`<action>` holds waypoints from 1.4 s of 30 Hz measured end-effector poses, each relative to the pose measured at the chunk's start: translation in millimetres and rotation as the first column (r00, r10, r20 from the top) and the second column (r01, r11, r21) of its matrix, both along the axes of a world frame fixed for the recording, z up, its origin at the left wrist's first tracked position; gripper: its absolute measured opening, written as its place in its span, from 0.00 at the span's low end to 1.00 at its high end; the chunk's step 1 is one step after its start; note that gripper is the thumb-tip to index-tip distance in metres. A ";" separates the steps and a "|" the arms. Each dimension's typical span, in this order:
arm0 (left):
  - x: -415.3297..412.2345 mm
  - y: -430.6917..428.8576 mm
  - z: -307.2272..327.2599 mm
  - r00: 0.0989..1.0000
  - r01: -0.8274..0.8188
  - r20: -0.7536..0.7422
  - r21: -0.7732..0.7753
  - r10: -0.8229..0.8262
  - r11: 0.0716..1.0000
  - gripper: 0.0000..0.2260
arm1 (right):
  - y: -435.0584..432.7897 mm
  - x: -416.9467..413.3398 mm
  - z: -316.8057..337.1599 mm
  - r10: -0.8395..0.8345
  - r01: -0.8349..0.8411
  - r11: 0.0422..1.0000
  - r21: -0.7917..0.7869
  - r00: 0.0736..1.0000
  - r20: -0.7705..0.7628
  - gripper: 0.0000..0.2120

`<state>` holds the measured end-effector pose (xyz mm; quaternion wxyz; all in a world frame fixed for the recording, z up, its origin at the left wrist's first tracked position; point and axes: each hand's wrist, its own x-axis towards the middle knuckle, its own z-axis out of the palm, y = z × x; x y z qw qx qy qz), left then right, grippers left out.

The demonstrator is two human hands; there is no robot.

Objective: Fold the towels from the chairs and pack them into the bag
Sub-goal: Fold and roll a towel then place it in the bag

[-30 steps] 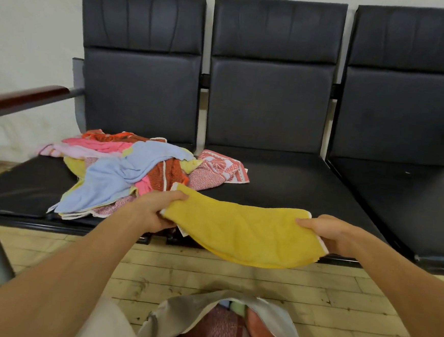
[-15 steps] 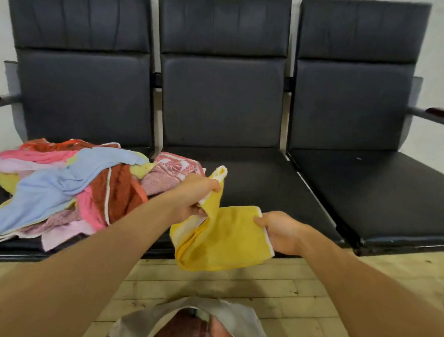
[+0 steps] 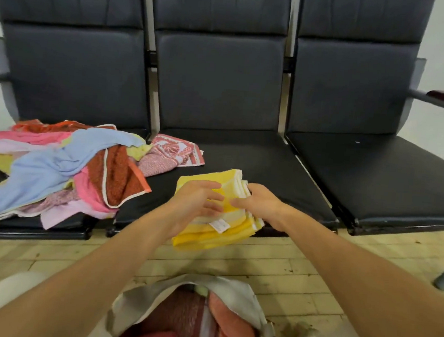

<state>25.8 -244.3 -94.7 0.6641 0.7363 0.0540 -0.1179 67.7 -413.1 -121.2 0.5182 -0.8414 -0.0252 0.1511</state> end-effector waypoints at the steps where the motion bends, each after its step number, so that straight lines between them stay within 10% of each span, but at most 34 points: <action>1: -4.4 8.5 -0.5 0.999 -0.015 0.035 0.025 0.014 1.000 0.15 | 5.2 -3.0 4.5 0.001 0.005 0.998 -0.070 0.996 0.089 0.08; 6: -7.4 42.6 18.0 0.978 -0.043 0.207 0.318 -0.025 0.947 0.17 | 25.9 -21.6 31.3 0.194 -0.052 0.929 -0.367 0.911 0.364 0.10; 13: -35.9 89.6 29.6 0.751 -0.086 0.500 0.721 -0.431 0.687 0.37 | 43.1 -57.1 58.5 0.515 -0.221 0.735 -0.641 0.797 0.316 0.10; 17: -50.4 94.0 17.8 0.701 0.007 0.229 0.945 -0.675 0.328 0.49 | 58.2 -79.5 63.1 0.687 -0.342 0.580 -0.740 0.694 0.218 0.11; 20: -54.4 92.5 13.7 0.719 0.062 0.054 0.988 -0.692 0.141 0.31 | 58.2 -89.7 61.3 0.702 -0.382 0.589 -0.712 0.678 0.217 0.12; 22: -54.9 90.9 14.8 0.734 0.094 0.065 0.976 -0.676 0.196 0.15 | 53.5 -92.3 61.5 0.694 -0.388 0.600 -0.700 0.687 0.215 0.12; 32: -61.2 81.3 24.9 0.741 0.136 0.436 0.647 -0.511 0.750 0.16 | -4.7 -96.8 77.5 0.509 -0.237 0.700 -0.674 0.827 0.238 0.07; 38: -71.8 79.7 40.5 0.918 0.208 0.345 -0.004 -0.194 0.978 0.14 | -22.8 -98.4 85.3 0.179 -0.181 0.983 -0.030 0.909 0.377 0.05; 42: -77.8 83.7 38.4 0.898 0.300 0.304 0.108 -0.318 0.948 0.17 | -13.9 -100.0 81.3 0.145 -0.183 0.979 0.091 0.935 0.323 0.11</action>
